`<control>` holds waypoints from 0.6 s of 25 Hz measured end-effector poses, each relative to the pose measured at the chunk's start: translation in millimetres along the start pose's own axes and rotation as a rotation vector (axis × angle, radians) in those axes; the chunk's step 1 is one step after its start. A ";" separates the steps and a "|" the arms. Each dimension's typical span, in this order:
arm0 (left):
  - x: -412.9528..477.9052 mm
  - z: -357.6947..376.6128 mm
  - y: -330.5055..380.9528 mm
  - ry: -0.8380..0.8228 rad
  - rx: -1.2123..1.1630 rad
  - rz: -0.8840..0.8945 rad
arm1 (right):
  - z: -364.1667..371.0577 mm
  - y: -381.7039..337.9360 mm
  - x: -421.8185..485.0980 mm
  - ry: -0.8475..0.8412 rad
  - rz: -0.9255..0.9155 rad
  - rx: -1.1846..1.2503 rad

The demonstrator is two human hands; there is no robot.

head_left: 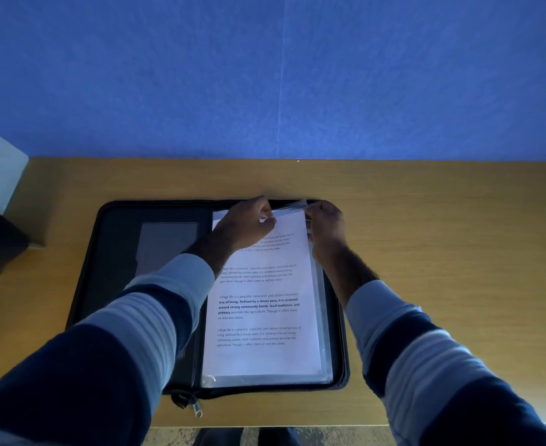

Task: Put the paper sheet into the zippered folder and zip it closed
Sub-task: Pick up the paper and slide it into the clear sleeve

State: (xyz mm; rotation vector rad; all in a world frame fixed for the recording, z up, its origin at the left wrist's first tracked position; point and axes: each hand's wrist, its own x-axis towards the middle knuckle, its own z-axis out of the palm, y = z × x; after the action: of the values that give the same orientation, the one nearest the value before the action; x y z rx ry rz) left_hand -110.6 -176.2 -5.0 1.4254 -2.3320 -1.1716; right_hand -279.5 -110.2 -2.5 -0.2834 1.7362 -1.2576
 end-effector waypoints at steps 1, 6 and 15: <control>-0.5 -0.3 1.0 -0.006 -0.008 -0.007 | 0.3 0.3 -0.4 0.006 -0.001 0.006; -0.9 -2.0 3.1 -0.013 0.001 -0.053 | 4.0 2.6 -0.8 0.038 -0.020 0.003; -110.0 58.6 -34.7 0.315 0.244 -0.213 | -2.0 13.0 -1.2 0.136 -0.283 -0.488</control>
State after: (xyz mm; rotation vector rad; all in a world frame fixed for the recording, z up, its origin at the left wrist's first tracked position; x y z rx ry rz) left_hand -58.3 -63.7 -41.9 1.8264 -2.1981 -0.6547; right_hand -276.3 -102.4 -12.6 -0.7639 2.1664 -1.0456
